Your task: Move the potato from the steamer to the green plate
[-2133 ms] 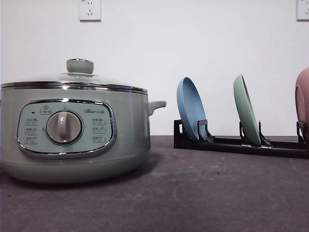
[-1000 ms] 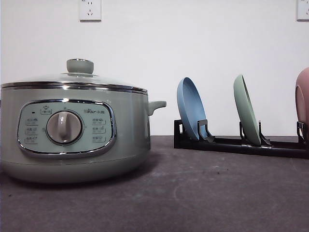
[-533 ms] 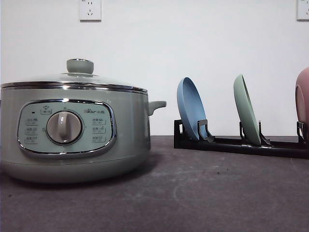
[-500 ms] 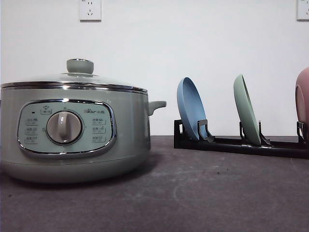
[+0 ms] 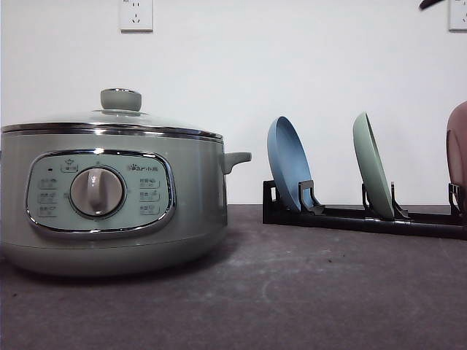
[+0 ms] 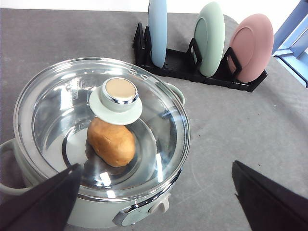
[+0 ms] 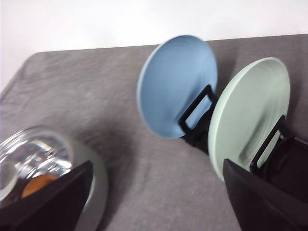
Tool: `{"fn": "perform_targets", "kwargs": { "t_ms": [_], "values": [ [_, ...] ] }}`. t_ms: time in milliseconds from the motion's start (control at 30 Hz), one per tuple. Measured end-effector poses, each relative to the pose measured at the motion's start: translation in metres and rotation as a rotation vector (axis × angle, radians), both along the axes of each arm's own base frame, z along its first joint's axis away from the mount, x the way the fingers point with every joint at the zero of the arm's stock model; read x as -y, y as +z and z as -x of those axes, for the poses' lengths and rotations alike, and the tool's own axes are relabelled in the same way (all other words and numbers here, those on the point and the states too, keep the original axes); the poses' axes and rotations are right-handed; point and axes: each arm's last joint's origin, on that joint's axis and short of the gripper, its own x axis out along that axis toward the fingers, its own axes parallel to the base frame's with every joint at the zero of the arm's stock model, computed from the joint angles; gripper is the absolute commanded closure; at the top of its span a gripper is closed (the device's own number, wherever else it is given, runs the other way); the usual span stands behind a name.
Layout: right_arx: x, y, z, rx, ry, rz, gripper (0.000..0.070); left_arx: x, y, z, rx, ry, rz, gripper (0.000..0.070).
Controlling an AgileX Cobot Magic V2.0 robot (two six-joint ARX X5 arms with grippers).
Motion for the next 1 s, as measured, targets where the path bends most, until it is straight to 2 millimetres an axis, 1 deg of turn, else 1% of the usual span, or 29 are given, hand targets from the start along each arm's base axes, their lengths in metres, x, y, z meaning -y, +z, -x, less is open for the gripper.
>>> {"fn": "perform_targets", "kwargs": {
  "t_ms": [100, 167, 267, 367, 467, 600, 800, 867, 967, 1000],
  "values": [
    [-0.001, -0.010, -0.026, -0.025, -0.009, 0.008, 0.0158, 0.000, 0.000, 0.000, 0.000, 0.000, 0.000, 0.0063],
    [-0.003, -0.021, -0.043, -0.035, -0.017, 0.013, 0.0159, 0.000, 0.000, 0.000, 0.000, 0.000, 0.000, 0.0063],
    [-0.005, -0.038, -0.064, -0.057, -0.042, 0.018, 0.0159, 0.000, 0.000, 0.000, 0.000, 0.000, 0.000, 0.0063],
    [-0.006, -0.053, -0.081, -0.072, -0.057, 0.022, 0.0165, 0.000, 0.000, 0.000, 0.000, 0.000, 0.000, 0.0063],
    [-0.006, -0.067, -0.095, -0.079, -0.063, 0.018, 0.0185, 0.000, 0.000, 0.000, 0.000, 0.000, 0.000, 0.0063],
    [-0.007, -0.082, -0.109, -0.095, -0.075, 0.003, 0.0261, 0.000, 0.000, 0.000, 0.000, 0.000, 0.000, 0.0063],
    [-0.008, -0.099, -0.122, -0.121, -0.093, -0.015, 0.0264, 0.000, 0.000, 0.000, 0.000, 0.000, 0.000, 0.0063],
    [-0.008, -0.102, -0.125, -0.125, -0.103, -0.023, 0.0301, 0.000, 0.000, 0.000, 0.000, 0.000, 0.000, 0.0063],
    [-0.008, -0.107, -0.128, -0.133, -0.114, -0.026, 0.0426, 0.000, 0.000, 0.000, 0.000, 0.000, 0.000, 0.0063],
    [-0.008, -0.108, -0.129, -0.136, -0.116, -0.026, 0.0455, 0.000, 0.000, 0.000, 0.000, 0.000, 0.000, 0.0063]
  ]
}}
